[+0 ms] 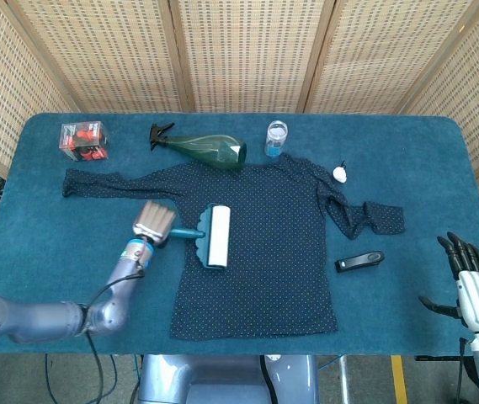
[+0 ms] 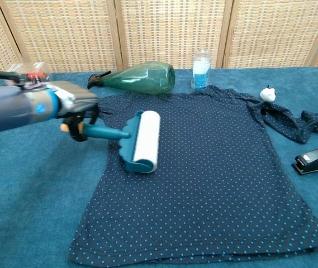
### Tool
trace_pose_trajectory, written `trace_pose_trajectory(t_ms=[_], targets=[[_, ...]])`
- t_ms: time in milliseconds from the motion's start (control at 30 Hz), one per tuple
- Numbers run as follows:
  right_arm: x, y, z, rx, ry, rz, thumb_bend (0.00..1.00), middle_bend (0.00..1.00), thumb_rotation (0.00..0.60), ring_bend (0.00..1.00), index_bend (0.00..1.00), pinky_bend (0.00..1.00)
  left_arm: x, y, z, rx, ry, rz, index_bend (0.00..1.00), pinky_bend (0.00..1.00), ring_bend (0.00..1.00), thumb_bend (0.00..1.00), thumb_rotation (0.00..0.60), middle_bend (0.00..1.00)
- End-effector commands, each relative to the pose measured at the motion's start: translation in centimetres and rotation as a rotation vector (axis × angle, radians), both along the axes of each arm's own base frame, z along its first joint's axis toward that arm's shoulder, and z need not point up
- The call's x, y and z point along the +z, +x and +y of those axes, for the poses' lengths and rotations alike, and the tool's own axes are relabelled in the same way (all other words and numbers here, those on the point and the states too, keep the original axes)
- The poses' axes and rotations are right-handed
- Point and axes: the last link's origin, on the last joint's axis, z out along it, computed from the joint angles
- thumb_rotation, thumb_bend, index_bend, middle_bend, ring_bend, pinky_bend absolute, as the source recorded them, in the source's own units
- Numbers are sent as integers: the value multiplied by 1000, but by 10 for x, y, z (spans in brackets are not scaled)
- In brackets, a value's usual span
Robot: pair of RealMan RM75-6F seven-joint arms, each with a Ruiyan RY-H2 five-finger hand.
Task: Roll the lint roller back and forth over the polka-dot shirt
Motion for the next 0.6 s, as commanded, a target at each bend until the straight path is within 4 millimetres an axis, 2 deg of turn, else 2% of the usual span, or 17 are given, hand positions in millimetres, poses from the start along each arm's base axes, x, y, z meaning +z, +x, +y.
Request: trace_pose_trajectory(t_ms=[33,200,333,467,600], targets=[[-3,2,0,4,10,2,133,0,600,0,0,0,11,-21,2,24,10,7,880,625,645,605,600,852],[-7,3,1,7,21,9,134,0,600,0,0,0,20,-40,5,40,17,8,880,622,645,605,600,852],[-8,3,0,4,23,11,133,0,600,0,0,0,21,-44,6,42,15,-7,880,622,645,604,600,851],[-7,2,0,2,21,11,134,0,600,0,0,0,15,-37,5,22,3,-23,880,621,645,605,600,852],[-7,2,0,2,20,8,133,0,600,0,0,0,2,-17,2,-10,-15,-44,880,623,645,604,600,851]])
